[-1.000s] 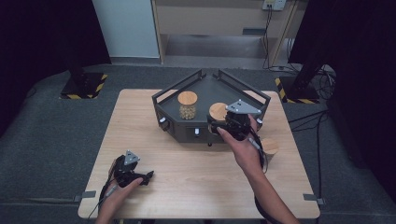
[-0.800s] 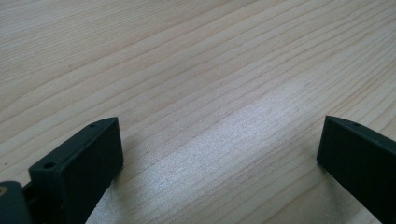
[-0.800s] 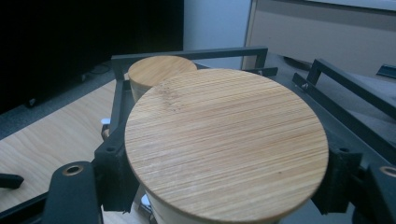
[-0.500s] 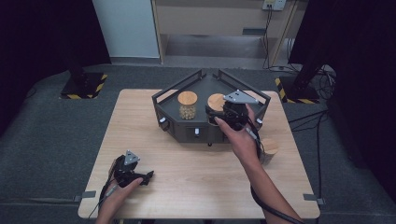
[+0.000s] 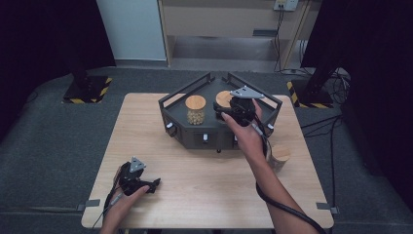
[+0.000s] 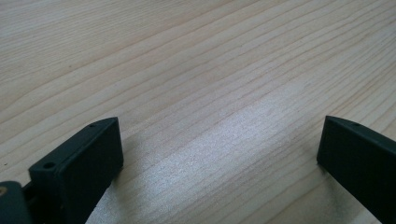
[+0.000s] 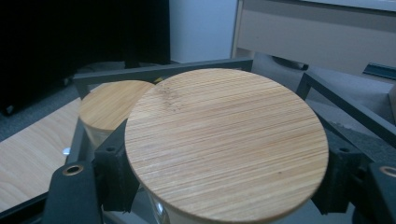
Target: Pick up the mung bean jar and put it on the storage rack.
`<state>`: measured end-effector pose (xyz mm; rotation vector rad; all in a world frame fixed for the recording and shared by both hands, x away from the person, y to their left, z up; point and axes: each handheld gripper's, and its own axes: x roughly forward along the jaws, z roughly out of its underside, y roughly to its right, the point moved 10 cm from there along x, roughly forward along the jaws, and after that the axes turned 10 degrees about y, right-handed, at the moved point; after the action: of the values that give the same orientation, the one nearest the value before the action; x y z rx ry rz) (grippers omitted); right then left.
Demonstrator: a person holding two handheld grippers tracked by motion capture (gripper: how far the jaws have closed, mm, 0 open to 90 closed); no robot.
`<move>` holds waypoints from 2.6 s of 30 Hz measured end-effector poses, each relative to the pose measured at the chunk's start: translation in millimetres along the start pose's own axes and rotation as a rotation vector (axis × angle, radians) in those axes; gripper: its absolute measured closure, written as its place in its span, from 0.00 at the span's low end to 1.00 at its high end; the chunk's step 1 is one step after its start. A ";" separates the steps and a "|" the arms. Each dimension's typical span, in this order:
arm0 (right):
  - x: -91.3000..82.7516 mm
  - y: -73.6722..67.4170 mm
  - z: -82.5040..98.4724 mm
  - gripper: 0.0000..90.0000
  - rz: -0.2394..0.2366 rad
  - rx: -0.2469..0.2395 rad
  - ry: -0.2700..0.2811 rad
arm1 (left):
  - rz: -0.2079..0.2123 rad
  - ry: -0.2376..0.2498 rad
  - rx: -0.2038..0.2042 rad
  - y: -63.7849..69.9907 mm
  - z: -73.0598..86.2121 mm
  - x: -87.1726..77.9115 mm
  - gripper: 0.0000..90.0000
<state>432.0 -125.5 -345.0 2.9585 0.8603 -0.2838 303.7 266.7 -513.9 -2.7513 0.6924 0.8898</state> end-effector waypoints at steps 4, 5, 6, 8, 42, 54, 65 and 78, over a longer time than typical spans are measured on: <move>6.2 2.3 -1.8 0.28 0.008 -0.006 -0.008 | 0.000 0.000 0.000 0.0 -0.1 0.1 0.00; 7.7 2.7 -1.8 0.28 0.010 -0.005 -0.009 | 0.000 0.000 0.000 0.0 -0.1 0.1 0.00; 9.1 3.2 -1.7 0.28 0.011 -0.003 -0.009 | 0.000 0.000 0.000 0.0 -0.1 0.2 0.00; 11.6 3.8 -1.0 0.28 0.014 0.003 -0.010 | 0.000 0.000 0.000 0.0 -0.1 0.2 0.00; 39.4 4.6 27.7 0.28 0.034 0.010 -0.090 | -0.001 0.000 -0.001 0.0 -0.2 0.3 0.00; 40.7 5.0 30.2 0.28 0.028 0.015 -0.098 | -0.001 0.000 -0.001 0.0 -0.4 0.5 0.00; 40.3 6.1 32.7 0.28 0.028 0.025 -0.084 | -0.002 0.000 -0.001 0.2 -0.4 0.6 0.00; 26.8 8.3 29.9 0.11 -0.001 0.027 -0.048 | -0.002 0.000 -0.001 0.1 -0.5 0.6 0.00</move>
<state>453.8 -121.3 -379.4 2.9630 0.8593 -0.3676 304.3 266.2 -513.9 -2.7526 0.6898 0.8903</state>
